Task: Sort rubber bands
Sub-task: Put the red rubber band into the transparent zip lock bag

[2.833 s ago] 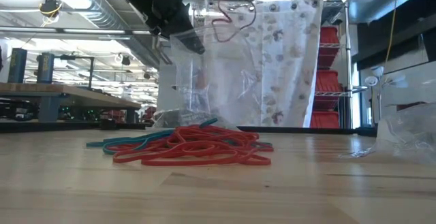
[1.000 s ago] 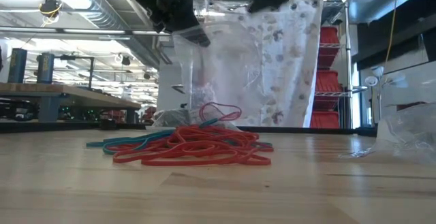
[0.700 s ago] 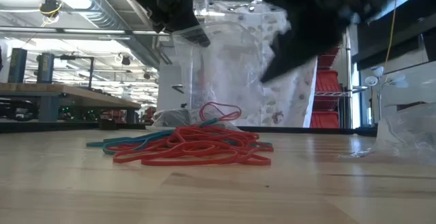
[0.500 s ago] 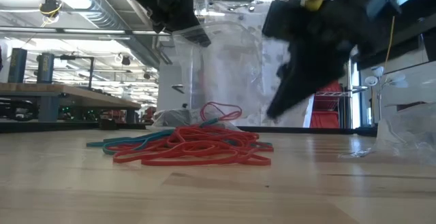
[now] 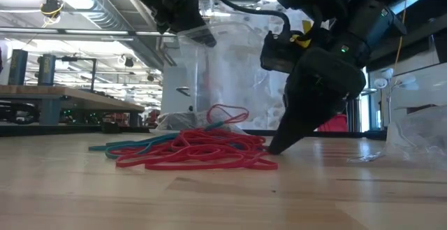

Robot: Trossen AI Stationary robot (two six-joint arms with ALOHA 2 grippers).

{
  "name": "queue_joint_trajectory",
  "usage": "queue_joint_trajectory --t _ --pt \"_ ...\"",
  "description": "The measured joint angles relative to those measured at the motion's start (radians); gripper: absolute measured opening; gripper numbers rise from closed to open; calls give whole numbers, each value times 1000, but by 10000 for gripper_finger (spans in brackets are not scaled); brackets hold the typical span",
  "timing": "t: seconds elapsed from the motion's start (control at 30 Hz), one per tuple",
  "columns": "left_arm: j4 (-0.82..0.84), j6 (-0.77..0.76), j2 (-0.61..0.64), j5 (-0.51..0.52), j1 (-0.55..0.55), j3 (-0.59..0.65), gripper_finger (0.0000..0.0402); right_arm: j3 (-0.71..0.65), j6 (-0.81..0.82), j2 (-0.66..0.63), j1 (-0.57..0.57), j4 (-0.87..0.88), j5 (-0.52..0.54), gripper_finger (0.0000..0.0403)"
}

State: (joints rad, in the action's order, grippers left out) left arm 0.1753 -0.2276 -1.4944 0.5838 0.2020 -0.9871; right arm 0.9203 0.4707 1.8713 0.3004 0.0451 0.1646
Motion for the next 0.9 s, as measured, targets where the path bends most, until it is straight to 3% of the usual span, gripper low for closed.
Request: queue_joint_trajectory --t 0.1,0.3,0.6,0.9 --pt "1 0 0 0 0 0 1 1 -15 0 0 4 -3 10" --pt "1 0 0 0 0 0 1 -4 -56 -50 26 91 -22 2" --pt "1 0 0 0 0 0 1 -5 -65 -287 60 284 -19 0" --pt "1 0 0 0 0 0 1 15 -129 -522 60 306 44 0"
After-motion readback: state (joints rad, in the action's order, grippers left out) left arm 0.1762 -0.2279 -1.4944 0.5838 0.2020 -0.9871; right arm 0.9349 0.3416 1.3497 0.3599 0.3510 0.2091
